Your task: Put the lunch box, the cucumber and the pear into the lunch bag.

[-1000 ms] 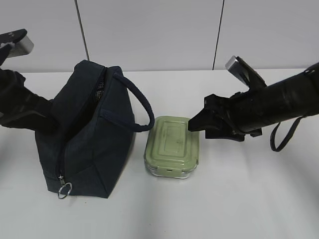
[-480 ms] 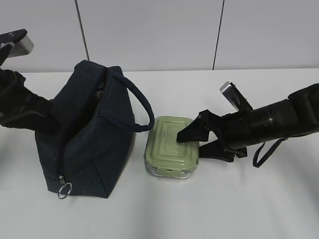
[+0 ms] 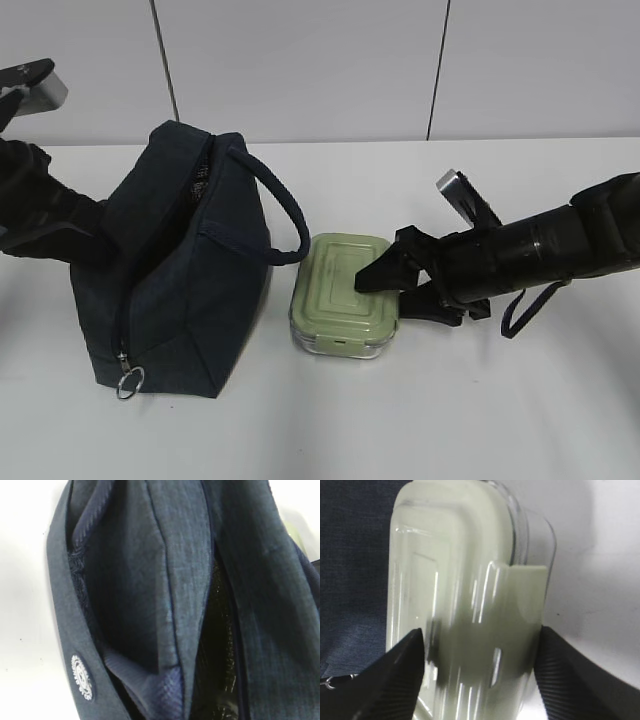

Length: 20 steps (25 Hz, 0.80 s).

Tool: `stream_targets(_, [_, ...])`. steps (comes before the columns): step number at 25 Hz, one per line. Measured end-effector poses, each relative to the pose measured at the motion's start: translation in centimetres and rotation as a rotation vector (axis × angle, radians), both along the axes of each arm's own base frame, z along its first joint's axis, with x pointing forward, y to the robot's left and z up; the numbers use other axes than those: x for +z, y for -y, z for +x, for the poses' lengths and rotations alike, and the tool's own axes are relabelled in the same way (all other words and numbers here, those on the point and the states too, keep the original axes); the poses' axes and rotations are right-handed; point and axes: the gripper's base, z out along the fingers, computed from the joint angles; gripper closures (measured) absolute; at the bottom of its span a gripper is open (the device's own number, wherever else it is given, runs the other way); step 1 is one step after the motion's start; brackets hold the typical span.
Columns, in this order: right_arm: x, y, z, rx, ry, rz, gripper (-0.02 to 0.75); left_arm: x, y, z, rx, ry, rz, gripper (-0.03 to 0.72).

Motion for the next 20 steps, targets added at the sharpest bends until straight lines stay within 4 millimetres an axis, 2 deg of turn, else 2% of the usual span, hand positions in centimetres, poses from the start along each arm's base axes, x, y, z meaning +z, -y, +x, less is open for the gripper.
stream_targets(8, [0.1,-0.1,0.0,0.018,0.001,0.015,0.356,0.0,0.0,0.0,0.000,-0.001,0.000,0.704])
stream_targets(14, [0.4,0.0,0.0,0.021,0.008,0.022,0.379,0.0,0.0,0.0,0.000,-0.001,0.000,0.704])
stream_targets(17, [1.5,1.3,0.1,0.021,0.043,0.005,0.379,0.0,0.0,0.0,-0.001,-0.002,0.000,0.704])
stream_targets(20, [4.1,3.4,0.3,-0.008,0.113,0.013,0.379,0.0,0.0,0.0,-0.001,-0.002,0.000,0.704])
